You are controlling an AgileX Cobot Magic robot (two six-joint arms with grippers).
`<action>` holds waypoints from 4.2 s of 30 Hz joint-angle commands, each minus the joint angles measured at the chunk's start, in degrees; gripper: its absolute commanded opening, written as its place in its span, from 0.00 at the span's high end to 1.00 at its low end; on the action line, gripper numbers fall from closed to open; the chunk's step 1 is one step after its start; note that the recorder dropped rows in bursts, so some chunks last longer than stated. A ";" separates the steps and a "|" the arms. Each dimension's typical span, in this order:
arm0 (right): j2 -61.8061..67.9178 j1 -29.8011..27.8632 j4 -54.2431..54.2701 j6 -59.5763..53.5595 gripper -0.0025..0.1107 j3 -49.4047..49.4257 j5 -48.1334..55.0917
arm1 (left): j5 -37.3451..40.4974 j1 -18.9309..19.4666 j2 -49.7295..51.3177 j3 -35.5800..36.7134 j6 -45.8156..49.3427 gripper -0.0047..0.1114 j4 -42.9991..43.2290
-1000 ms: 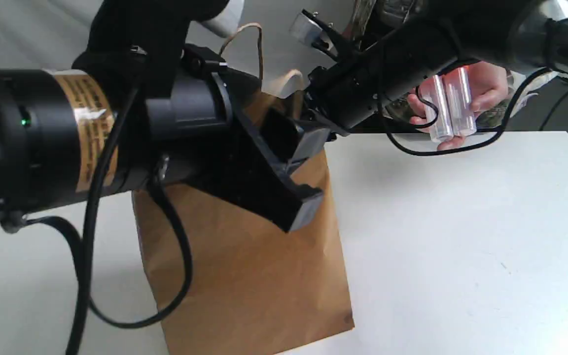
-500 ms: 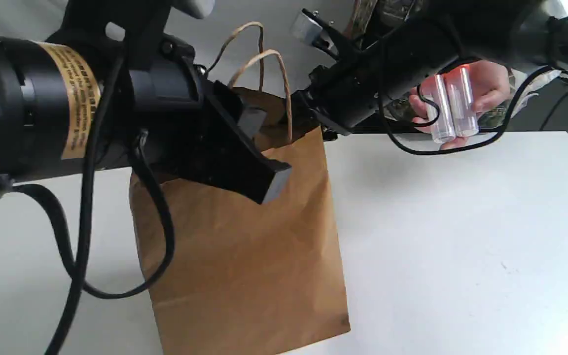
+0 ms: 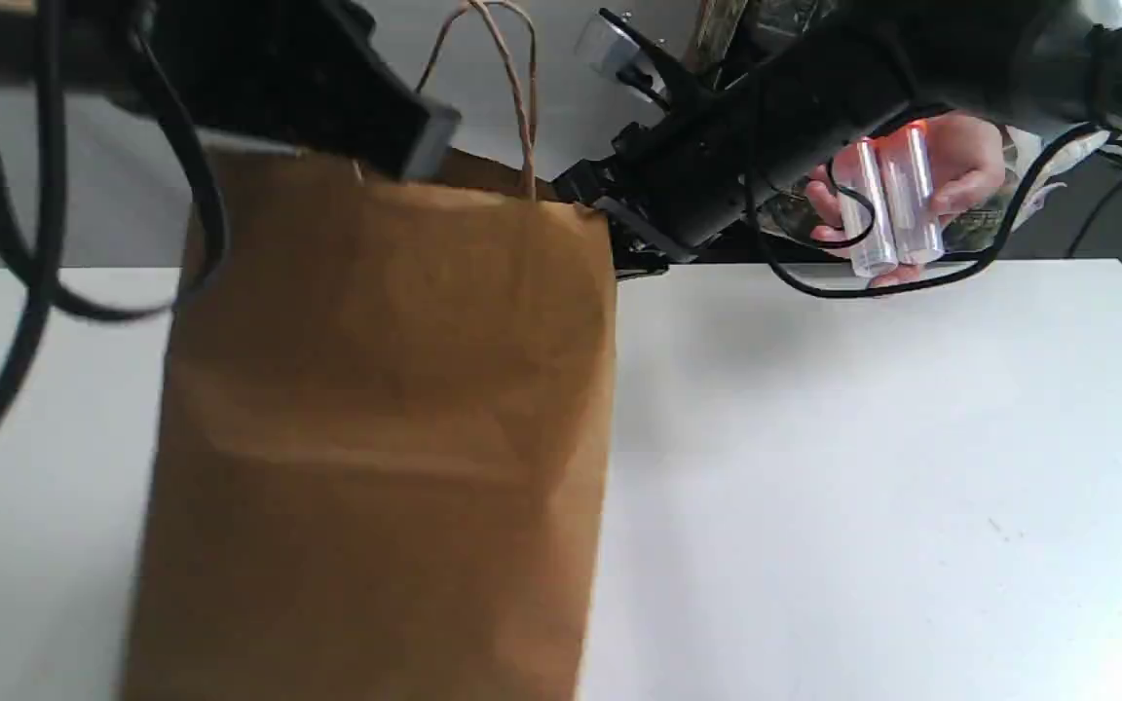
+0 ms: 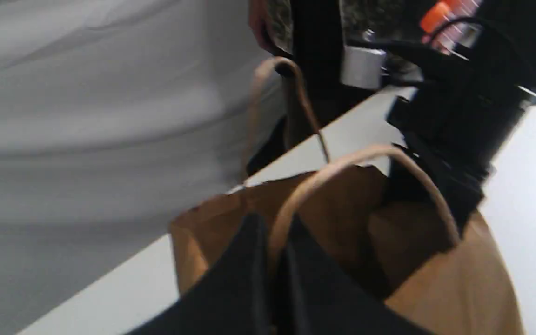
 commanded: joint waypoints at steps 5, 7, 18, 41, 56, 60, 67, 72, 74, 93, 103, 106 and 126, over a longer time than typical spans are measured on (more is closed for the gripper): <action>-0.59 -0.13 -11.55 7.56 0.98 0.59 0.13 | -2.52 6.16 10.75 -11.37 14.56 0.96 -9.30; 0.60 -0.13 -11.55 8.53 0.98 0.59 0.13 | -2.57 6.62 14.26 -14.73 17.70 0.96 -10.51; 4.97 -2.59 -13.87 11.56 0.98 0.69 0.13 | -2.31 6.62 23.22 -21.50 17.83 0.96 -11.11; 4.97 -4.23 -9.40 9.83 0.98 0.69 0.13 | -4.55 7.03 23.25 -21.50 17.73 0.96 -12.24; 4.97 -4.23 -9.40 9.80 0.98 0.69 0.13 | -4.55 7.03 23.25 -21.50 17.21 0.96 -15.12; 4.97 -4.23 -9.40 9.80 0.98 0.59 0.13 | -4.75 6.92 23.25 -21.50 17.21 0.96 -15.12; 3.67 -4.23 -9.62 8.82 0.98 -1.30 -0.48 | -5.11 6.92 19.69 -18.10 12.37 0.96 -15.39; 3.55 -4.23 -9.76 8.82 0.98 -6.23 -0.37 | -6.88 6.92 13.79 -8.59 10.91 0.96 -15.17; 3.55 -4.23 -9.76 9.13 0.98 -7.78 -0.58 | -10.89 6.92 10.37 -2.49 10.36 0.96 -15.17; 1.21 -4.01 -3.53 4.81 0.98 -8.97 -6.64 | -24.54 6.92 -9.31 25.39 -0.86 0.96 -14.91; 1.31 -4.01 -3.52 6.15 0.98 -8.97 -3.11 | -29.65 6.92 -9.52 26.18 -1.54 0.96 -14.91; 1.31 -4.01 -3.52 7.35 0.95 -8.97 -2.99 | -27.70 6.92 -9.52 26.18 -3.27 0.96 -14.91; 0.24 -4.13 -2.75 8.30 0.47 -8.97 -1.75 | -26.86 6.92 -9.52 25.14 -3.26 0.46 -14.88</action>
